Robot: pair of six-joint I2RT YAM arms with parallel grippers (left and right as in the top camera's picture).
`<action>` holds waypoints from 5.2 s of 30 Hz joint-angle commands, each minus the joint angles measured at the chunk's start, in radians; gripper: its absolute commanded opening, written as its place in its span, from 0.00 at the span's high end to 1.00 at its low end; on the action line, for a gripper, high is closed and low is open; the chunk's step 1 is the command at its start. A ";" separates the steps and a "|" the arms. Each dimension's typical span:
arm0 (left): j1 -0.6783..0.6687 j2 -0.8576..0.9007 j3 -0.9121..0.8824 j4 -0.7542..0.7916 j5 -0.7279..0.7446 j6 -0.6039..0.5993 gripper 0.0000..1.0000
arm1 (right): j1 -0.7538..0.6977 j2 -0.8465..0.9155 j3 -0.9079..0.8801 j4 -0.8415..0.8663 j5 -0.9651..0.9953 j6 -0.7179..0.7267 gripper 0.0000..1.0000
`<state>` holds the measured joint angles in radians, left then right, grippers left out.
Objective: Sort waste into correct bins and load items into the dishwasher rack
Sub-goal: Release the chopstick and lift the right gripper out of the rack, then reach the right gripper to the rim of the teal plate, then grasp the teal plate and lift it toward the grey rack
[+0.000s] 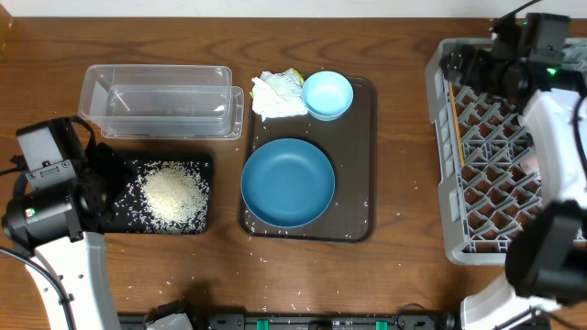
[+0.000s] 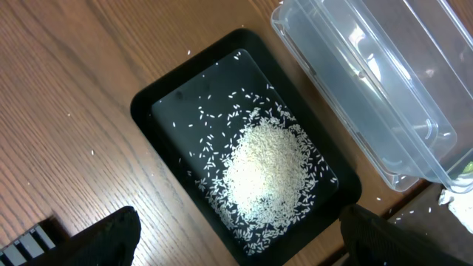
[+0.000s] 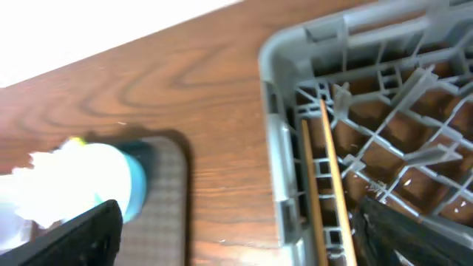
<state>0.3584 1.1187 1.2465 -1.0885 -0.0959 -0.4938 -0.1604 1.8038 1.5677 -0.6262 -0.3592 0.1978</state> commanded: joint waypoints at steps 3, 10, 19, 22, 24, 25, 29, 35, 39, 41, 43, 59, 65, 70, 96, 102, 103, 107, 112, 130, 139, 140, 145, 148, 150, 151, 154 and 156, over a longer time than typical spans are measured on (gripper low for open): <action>0.005 0.004 0.008 0.000 -0.006 0.002 0.11 | 0.007 -0.182 0.001 -0.053 -0.013 0.033 0.01; 0.005 0.004 0.008 0.000 -0.006 0.002 0.11 | -0.025 -0.280 0.001 -0.193 0.373 0.034 0.01; 0.005 0.004 0.008 0.000 -0.006 0.002 0.11 | -0.194 -0.275 -0.001 -0.448 0.422 0.188 0.01; 0.005 0.004 0.008 0.000 -0.006 0.002 0.11 | -0.225 -0.275 -0.001 -0.509 0.383 0.232 0.01; 0.005 0.004 0.008 0.000 -0.006 0.002 0.11 | -0.231 -0.275 -0.001 -0.518 0.382 0.235 0.01; 0.005 0.004 0.008 0.000 -0.006 0.002 0.11 | -0.231 -0.275 -0.001 -0.518 0.381 0.235 0.01; 0.005 0.004 0.008 0.000 -0.006 0.002 0.11 | -0.231 -0.275 -0.001 -0.518 0.381 0.235 0.01; 0.005 0.004 0.008 0.000 -0.004 0.000 0.11 | -0.231 -0.275 -0.001 -0.518 0.381 0.235 0.01; 0.005 0.004 0.008 -0.032 0.184 -0.002 0.11 | -0.231 -0.275 -0.001 -0.518 0.381 0.235 0.01; 0.005 0.004 0.008 -0.079 0.354 -0.003 0.02 | -0.231 -0.275 -0.001 -0.518 0.381 0.235 0.01; 0.005 0.004 0.008 -0.103 0.538 -0.003 0.02 | -0.231 -0.275 -0.001 -0.518 0.381 0.235 0.01; 0.096 0.004 0.008 -0.150 0.274 -0.055 0.02 | -0.231 -0.275 -0.001 -0.518 0.381 0.235 0.01; 0.253 0.004 0.008 -0.160 0.214 -0.090 0.02 | -0.231 -0.275 -0.001 -0.518 0.381 0.235 0.01; 0.307 0.004 0.008 -0.175 0.214 -0.091 0.02 | -0.231 -0.275 -0.001 -0.518 0.381 0.235 0.01; 0.307 0.004 0.008 -0.175 0.215 -0.091 0.02 | 0.513 -0.245 -0.026 -0.541 0.156 0.040 0.01; 0.307 0.004 0.008 -0.175 0.214 -0.091 0.02 | 0.858 -0.197 -0.026 -0.366 0.307 0.040 0.01; 0.307 0.004 0.008 -0.175 0.214 -0.091 0.02 | 0.895 -0.188 -0.026 -0.332 0.304 0.040 0.01; 0.307 0.004 0.008 -0.175 0.215 -0.091 0.02 | 1.040 -0.118 -0.026 -0.239 0.323 0.040 0.04; 0.307 0.004 0.008 -0.175 0.214 -0.091 0.02 | 1.154 0.023 -0.026 -0.206 0.372 0.040 0.14; 0.307 0.005 0.008 -0.175 0.215 -0.091 0.02 | 1.235 0.258 -0.027 -0.182 0.441 0.041 0.45; 0.307 0.005 0.008 -0.175 0.215 -0.091 0.02 | 1.235 0.297 -0.027 -0.163 0.442 0.067 0.63; 0.307 0.005 0.008 -0.175 0.215 -0.091 0.02 | 1.235 0.297 -0.027 -0.162 0.442 0.067 0.66; 0.307 0.005 0.008 -0.175 0.214 -0.091 0.02 | 1.234 0.296 -0.023 -0.164 0.442 0.067 0.94; 0.307 0.005 0.008 -0.175 0.214 -0.091 0.02 | 1.232 0.294 0.009 -0.192 0.441 0.071 0.99; 0.307 0.005 0.008 -0.175 0.215 -0.091 0.02 | 1.230 0.287 0.042 -0.216 0.442 0.071 0.99; 0.307 0.005 0.008 -0.175 0.215 -0.091 0.02 | 1.228 0.280 0.059 -0.230 0.442 0.071 0.99; 0.307 0.005 0.008 -0.175 0.215 -0.091 0.02 | 1.207 0.256 0.132 -0.294 0.466 0.071 0.99; 0.307 0.005 0.008 -0.175 0.214 -0.091 0.02 | 1.179 0.232 0.204 -0.361 0.488 0.071 0.99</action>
<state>0.6601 1.1194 1.2465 -1.2594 0.1307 -0.5770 1.0603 2.0979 1.6867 -0.9588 0.1013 0.2558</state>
